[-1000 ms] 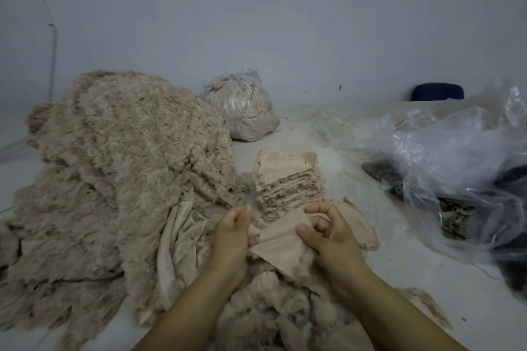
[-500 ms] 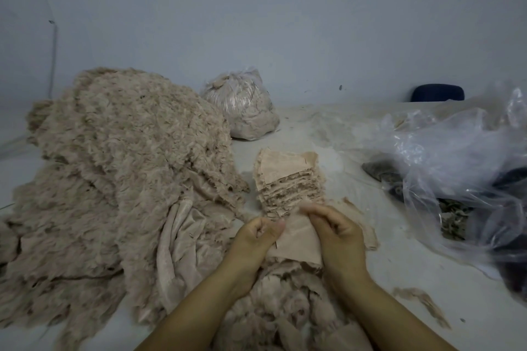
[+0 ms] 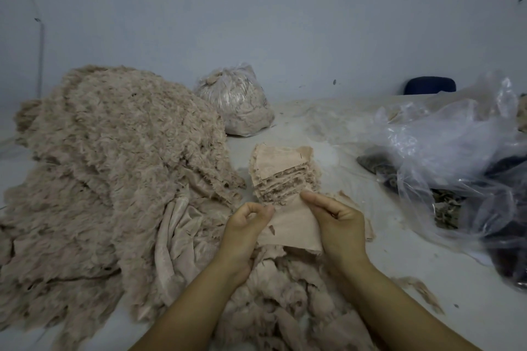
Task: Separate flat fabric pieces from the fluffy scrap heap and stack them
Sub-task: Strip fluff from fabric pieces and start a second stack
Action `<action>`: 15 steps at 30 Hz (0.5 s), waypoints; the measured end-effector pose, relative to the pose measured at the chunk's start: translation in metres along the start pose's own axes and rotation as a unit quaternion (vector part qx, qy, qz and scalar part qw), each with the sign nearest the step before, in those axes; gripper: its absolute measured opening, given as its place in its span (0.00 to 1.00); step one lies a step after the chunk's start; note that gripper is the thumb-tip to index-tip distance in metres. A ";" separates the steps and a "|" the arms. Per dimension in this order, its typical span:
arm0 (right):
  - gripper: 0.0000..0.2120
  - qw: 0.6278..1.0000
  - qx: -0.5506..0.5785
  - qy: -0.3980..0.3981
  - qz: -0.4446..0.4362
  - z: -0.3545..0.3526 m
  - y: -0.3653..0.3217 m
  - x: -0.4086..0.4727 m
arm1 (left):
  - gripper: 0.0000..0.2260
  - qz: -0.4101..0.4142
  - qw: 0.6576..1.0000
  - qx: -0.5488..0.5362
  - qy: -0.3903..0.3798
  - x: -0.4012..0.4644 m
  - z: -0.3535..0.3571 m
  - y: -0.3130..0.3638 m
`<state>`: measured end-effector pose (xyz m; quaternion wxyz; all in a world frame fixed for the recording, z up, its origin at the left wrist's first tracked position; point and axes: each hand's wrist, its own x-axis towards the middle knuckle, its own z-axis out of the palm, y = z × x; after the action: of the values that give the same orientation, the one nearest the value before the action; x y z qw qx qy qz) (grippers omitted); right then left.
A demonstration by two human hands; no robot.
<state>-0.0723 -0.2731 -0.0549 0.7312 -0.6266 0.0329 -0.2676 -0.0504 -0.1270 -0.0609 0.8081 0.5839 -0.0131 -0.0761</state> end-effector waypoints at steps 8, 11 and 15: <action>0.15 0.999 -0.028 -0.020 -0.011 -0.017 -0.011 0.044 | 0.09 0.015 0.968 0.245 -0.046 0.002 -0.011 0.001; 0.13 0.989 -0.143 -0.019 -0.013 -0.028 -0.004 0.056 | 0.07 0.055 0.908 0.403 -0.103 0.004 -0.017 0.008; 0.12 0.840 -0.539 -0.054 -0.034 -0.052 0.004 0.059 | 0.12 0.089 0.824 0.546 -0.123 0.008 -0.032 0.034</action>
<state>-0.0407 -0.3447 -0.0531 0.2689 -0.9360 0.1116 -0.1978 -0.0354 -0.0874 -0.0395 0.3524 0.9116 -0.2040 -0.0558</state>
